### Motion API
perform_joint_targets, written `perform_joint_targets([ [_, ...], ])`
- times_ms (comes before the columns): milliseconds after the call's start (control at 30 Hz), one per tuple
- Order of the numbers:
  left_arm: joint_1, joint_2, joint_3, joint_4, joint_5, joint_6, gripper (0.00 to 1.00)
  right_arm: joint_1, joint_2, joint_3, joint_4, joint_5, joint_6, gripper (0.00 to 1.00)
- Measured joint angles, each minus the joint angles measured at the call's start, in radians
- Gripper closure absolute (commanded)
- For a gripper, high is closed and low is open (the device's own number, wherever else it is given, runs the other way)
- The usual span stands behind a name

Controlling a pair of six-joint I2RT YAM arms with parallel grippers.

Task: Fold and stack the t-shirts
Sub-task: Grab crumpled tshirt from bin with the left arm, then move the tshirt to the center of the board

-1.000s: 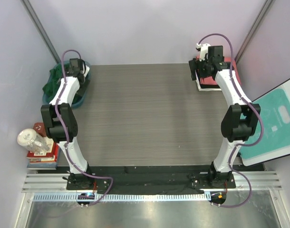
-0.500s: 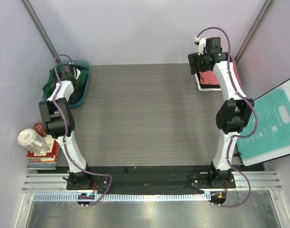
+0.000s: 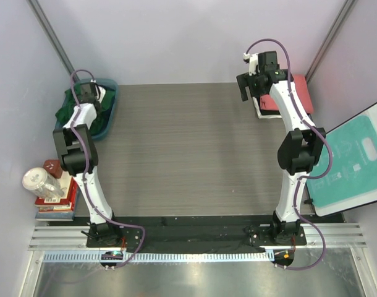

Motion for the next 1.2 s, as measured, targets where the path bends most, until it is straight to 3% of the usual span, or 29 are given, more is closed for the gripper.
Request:
perform_joint_targets([
  [267, -0.059, -0.232, 0.011, -0.084, 0.119, -0.085, 1.00, -0.001, 0.000, -0.011, -0.006, 0.004, -0.018, 0.10],
  [433, -0.137, -0.378, 0.125, -0.110, 0.166, -0.126, 1.00, -0.001, 0.000, -0.011, -0.007, 0.003, -0.019, 0.10],
  [767, -0.303, -0.502, 0.163, -0.136, 0.288, -0.126, 1.00, -0.001, 0.000, -0.038, 0.000, 0.005, -0.036, 0.11],
  [1000, -0.356, -0.511, 0.184, -0.192, 0.644, -0.238, 1.00, -0.001, -0.052, -0.151, 0.068, 0.059, -0.045, 0.10],
  [1167, -0.466, -0.427, 0.382, -0.192, 0.930, -0.417, 1.00, -0.001, -0.091, -0.190, 0.139, 0.124, -0.036, 0.09],
  [1200, -0.493, -0.402, 0.423, -0.171, 0.987, -0.473, 0.70, -0.001, -0.100, -0.192, 0.152, 0.133, -0.031, 0.09],
])
